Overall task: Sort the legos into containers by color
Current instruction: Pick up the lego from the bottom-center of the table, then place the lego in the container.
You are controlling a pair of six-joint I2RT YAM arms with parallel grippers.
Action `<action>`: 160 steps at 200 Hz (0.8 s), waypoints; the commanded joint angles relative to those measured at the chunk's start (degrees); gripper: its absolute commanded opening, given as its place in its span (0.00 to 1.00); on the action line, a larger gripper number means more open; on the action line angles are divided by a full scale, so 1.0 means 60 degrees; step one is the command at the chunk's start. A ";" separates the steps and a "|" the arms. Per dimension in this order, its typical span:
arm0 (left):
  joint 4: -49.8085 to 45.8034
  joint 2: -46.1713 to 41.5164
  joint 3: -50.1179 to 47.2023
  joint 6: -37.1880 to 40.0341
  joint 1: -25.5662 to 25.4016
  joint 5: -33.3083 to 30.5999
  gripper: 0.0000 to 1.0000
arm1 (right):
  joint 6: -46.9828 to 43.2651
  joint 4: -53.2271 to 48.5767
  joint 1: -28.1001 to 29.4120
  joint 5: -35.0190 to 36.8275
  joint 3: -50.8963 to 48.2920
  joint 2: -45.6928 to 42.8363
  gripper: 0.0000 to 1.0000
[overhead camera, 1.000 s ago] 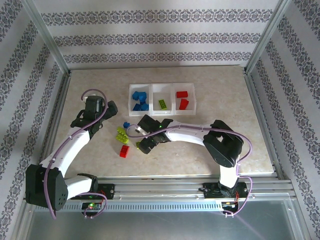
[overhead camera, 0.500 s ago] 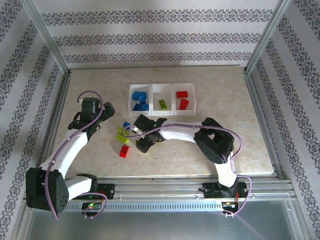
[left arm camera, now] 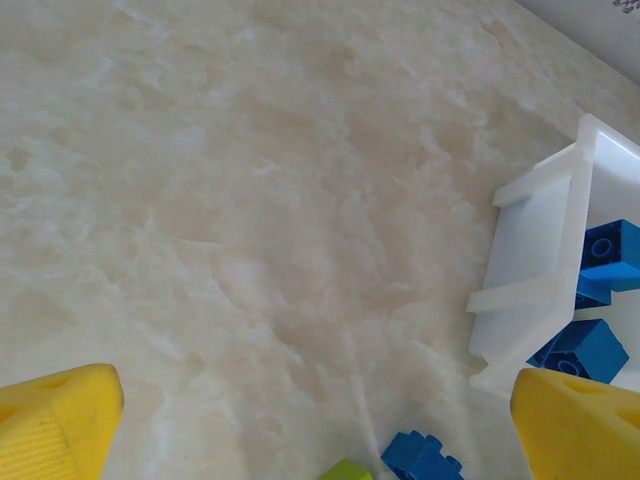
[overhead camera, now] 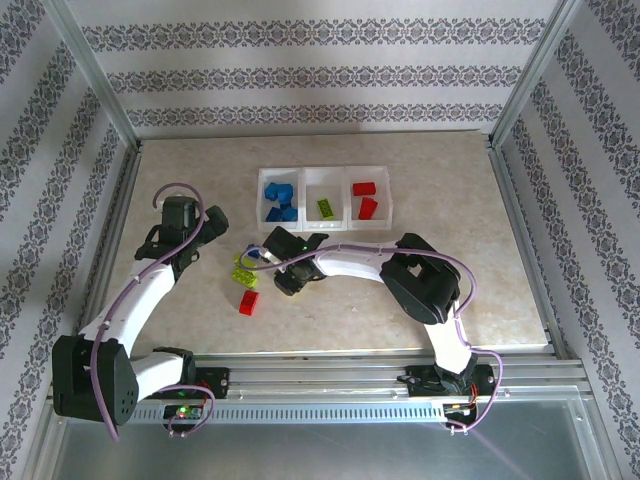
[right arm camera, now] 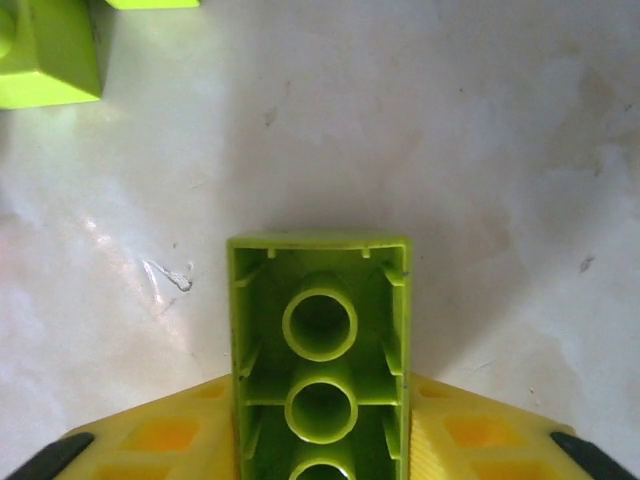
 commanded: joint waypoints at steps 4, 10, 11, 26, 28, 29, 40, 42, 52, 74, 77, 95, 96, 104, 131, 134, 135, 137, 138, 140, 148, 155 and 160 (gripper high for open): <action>-0.0227 -0.0161 -0.0052 0.0031 0.0159 0.0016 1.00 | 0.0283 0.0001 -0.0118 0.0176 -0.0135 -0.0277 0.31; -0.0228 -0.0166 -0.0044 0.0041 0.0166 0.0031 1.00 | 0.0333 0.0057 -0.0149 0.0205 -0.0207 -0.0399 0.30; -0.0235 -0.0163 -0.0042 0.0035 0.0166 0.0033 1.00 | 0.0339 0.0071 -0.0157 0.0202 -0.0218 -0.0423 0.29; -0.0243 -0.0168 -0.0030 0.0059 0.0188 0.0060 1.00 | 0.0481 0.0218 -0.0291 0.0349 -0.0366 -0.0808 0.27; -0.0254 -0.0173 -0.0030 0.0066 0.0187 0.0063 1.00 | 0.0505 0.0235 -0.0314 0.0365 -0.0391 -0.0860 0.26; -0.0256 -0.0173 -0.0021 0.0070 0.0199 0.0063 1.00 | 0.0513 0.0240 -0.0328 0.0377 -0.0397 -0.0888 0.26; -0.0286 -0.0170 -0.0005 0.0088 0.0200 0.0064 1.00 | 0.0621 0.0332 -0.0455 0.0533 -0.0447 -0.1180 0.24; -0.0298 -0.0173 -0.0009 0.0088 0.0197 0.0064 0.99 | 0.0631 0.0344 -0.0483 0.0549 -0.0448 -0.1272 0.24; -0.0323 -0.0172 0.0010 0.0099 0.0210 0.0078 1.00 | 0.0710 0.0390 -0.0642 0.0752 -0.0412 -0.1552 0.22; -0.0346 -0.0183 0.0018 0.0075 0.0214 0.0079 1.00 | 0.0962 0.0565 -0.1073 0.1210 -0.0184 -0.2001 0.19; -0.0345 -0.0201 0.0006 0.0061 0.0211 0.0078 1.00 | 0.1009 0.0578 -0.1136 0.1265 -0.0133 -0.2034 0.19; -0.0291 -0.0229 -0.0042 -0.0034 0.0224 0.0091 1.00 | 0.1384 0.0677 -0.1537 0.1588 0.0248 -0.2118 0.18; -0.0289 -0.0231 -0.0048 -0.0032 0.0217 0.0092 1.00 | 0.1407 0.0681 -0.1555 0.1619 0.0274 -0.2110 0.18; -0.0272 -0.0225 -0.0059 -0.0058 0.0225 0.0107 1.00 | 0.1607 0.0700 -0.1724 0.1737 0.0490 -0.2068 0.18; -0.0330 -0.0223 -0.0013 -0.0016 0.0236 0.0137 1.00 | 0.2165 0.0685 -0.2281 0.1962 0.1280 -0.1667 0.18; -0.0341 -0.0231 -0.0004 -0.0007 0.0243 0.0124 1.00 | 0.2193 0.0685 -0.2317 0.1958 0.1339 -0.1613 0.18; -0.0343 -0.0225 0.0000 -0.0004 0.0241 0.0123 1.00 | 0.2200 0.0685 -0.2333 0.1958 0.1368 -0.1602 0.18; -0.0348 -0.0221 0.0003 0.0007 0.0240 0.0123 1.00 | 0.2237 0.0674 -0.2390 0.1957 0.1453 -0.1519 0.18; -0.0354 -0.0219 -0.0004 0.0007 0.0240 0.0122 1.00 | 0.2251 0.0672 -0.2406 0.1957 0.1484 -0.1496 0.18; -0.0358 -0.0229 0.0013 0.0013 0.0240 0.0122 1.00 | 0.2258 0.0671 -0.2421 0.1964 0.1514 -0.1485 0.18; -0.0360 -0.0243 0.0029 0.0029 0.0240 0.0122 1.00 | 0.2346 0.0622 -0.2539 0.1984 0.1748 -0.1265 0.19; -0.0375 -0.0247 0.0029 0.0041 0.0254 0.0122 1.00 | 0.2416 0.0542 -0.2624 0.2012 0.1968 -0.1074 0.18; -0.0375 -0.0261 0.0020 0.0044 0.0254 0.0122 1.00 | 0.2461 0.0486 -0.2691 0.2029 0.2155 -0.0933 0.18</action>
